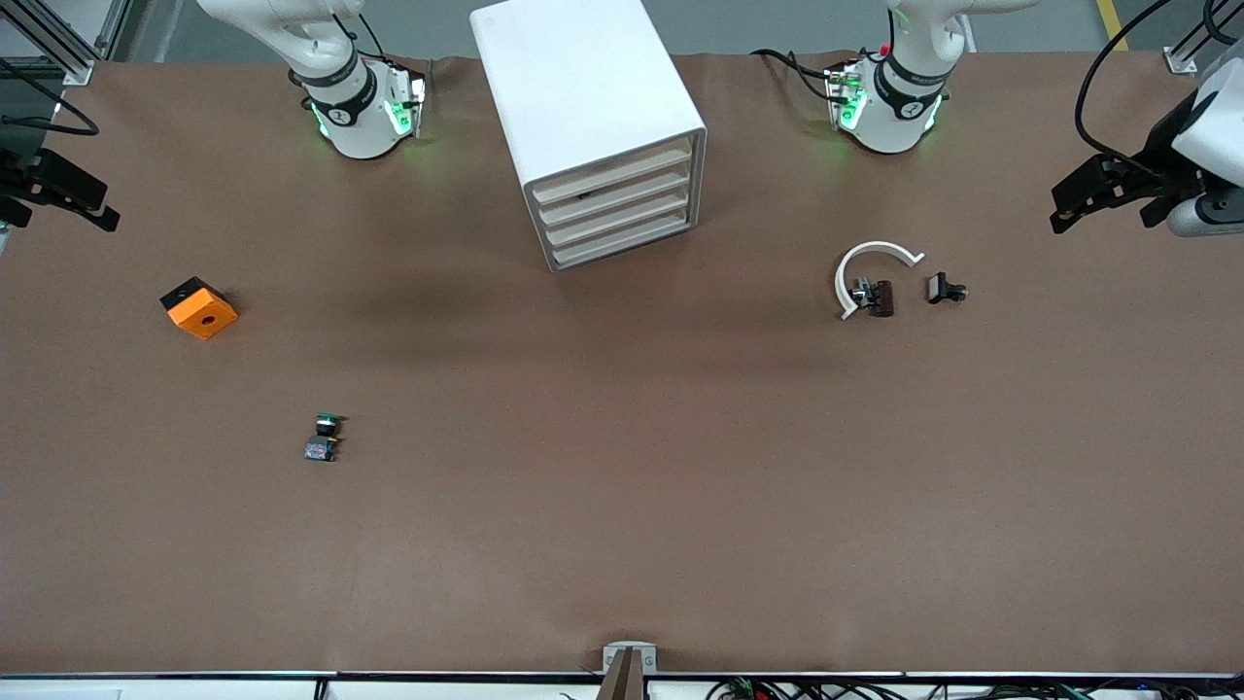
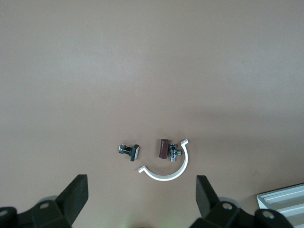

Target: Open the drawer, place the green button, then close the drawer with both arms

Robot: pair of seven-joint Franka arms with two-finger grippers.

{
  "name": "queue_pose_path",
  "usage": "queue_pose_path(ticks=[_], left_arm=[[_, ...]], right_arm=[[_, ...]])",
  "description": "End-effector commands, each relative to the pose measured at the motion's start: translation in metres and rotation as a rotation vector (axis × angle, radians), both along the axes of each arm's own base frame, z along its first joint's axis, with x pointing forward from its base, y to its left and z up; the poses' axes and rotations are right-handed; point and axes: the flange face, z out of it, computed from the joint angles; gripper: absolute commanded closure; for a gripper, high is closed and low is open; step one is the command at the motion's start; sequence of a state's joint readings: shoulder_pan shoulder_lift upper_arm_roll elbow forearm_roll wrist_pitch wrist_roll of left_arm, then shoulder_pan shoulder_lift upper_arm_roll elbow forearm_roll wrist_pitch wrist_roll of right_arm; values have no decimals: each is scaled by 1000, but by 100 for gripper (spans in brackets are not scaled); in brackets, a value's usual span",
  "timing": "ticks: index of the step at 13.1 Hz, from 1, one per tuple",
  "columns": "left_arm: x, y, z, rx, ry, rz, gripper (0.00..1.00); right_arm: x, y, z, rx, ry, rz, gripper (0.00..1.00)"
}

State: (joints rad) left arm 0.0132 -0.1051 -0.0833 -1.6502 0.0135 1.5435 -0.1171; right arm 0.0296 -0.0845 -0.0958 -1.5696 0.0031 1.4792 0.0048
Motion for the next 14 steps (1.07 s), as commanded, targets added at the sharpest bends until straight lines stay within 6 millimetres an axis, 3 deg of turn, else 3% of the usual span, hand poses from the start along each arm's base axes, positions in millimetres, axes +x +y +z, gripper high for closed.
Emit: queue_pose_path(ticks=[1, 3, 7, 11, 14], left_arm=[[2, 0, 3, -2, 11, -18, 0], [4, -2, 4, -1, 6, -10, 0], [30, -11, -32, -1, 70, -9, 0], [63, -37, -99, 10, 152, 122, 0], [84, -75, -157, 28, 188, 229, 0]], right_arm=[[1, 0, 4, -12, -3, -2, 0], [2, 4, 4, -11, -7, 5, 0], [1, 1, 4, -13, -8, -1, 0], [5, 5, -1, -13, 1, 7, 0], [17, 19, -19, -15, 31, 36, 0]])
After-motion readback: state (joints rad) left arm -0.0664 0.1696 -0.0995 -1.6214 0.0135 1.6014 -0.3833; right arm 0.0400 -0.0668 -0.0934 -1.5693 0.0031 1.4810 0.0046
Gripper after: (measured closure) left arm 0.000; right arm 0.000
